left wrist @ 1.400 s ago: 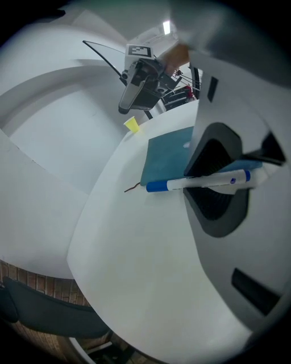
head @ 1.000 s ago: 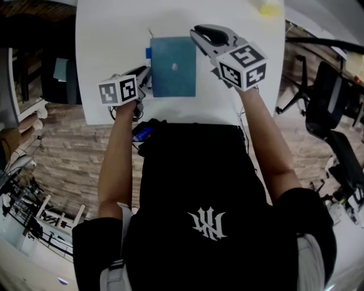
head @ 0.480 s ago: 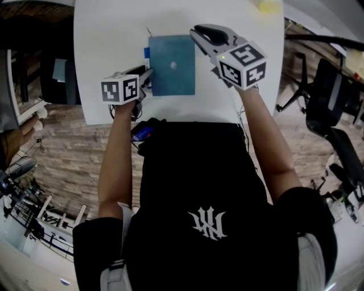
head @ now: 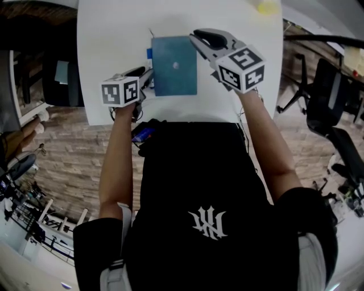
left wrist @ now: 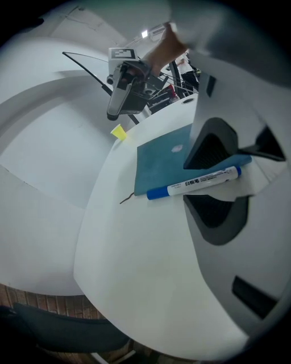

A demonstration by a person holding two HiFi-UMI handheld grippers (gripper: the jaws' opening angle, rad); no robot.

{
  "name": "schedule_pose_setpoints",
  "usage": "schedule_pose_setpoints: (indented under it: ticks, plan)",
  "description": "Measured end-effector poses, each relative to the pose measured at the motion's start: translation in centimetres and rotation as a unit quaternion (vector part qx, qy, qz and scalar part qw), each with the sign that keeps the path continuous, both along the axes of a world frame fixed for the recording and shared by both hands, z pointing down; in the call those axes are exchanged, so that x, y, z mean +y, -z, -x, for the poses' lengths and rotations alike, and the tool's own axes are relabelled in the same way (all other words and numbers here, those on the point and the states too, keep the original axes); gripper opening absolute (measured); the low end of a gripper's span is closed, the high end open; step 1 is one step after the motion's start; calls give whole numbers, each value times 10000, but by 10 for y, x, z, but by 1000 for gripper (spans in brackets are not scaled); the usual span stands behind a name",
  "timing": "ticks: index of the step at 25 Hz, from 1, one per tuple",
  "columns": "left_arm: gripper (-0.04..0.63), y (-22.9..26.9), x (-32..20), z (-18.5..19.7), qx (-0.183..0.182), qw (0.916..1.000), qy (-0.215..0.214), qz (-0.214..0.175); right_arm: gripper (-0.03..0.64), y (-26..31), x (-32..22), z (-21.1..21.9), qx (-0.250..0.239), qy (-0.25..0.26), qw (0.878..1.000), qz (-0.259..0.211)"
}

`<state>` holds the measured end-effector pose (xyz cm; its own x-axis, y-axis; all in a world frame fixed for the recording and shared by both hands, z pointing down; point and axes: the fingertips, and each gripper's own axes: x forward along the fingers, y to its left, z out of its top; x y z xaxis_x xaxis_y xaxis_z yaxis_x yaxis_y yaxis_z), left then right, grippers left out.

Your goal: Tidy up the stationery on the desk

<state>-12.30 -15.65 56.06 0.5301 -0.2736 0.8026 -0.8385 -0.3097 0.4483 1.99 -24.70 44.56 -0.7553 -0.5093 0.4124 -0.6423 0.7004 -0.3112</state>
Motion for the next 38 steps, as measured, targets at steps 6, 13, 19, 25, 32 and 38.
schedule_pose_setpoints:
  ticks: [6,13,19,25,32,38]
  plan:
    - [99,41,-18,-6,216,9969,-60,-748,67,33,14,8,-295,229,9989,-291]
    - [6,141,-45,-21,1498,9600,-588,-2292,59,119,32,38,-833,623,9891,-1042]
    - [3,250,-35,-36,2485,8912,-1533,-3470,52,198,61,39,-1121,681,9740,-1849]
    - [3,328,4,-35,3034,8298,-2139,-4166,52,225,110,28,-925,634,9669,-2292]
    - [3,369,51,-18,3208,8019,-2027,-4614,52,223,168,4,-995,540,9676,-2256]
    - [3,363,104,-13,3148,8213,-1667,-4457,52,220,225,-22,-1119,629,9706,-2035]
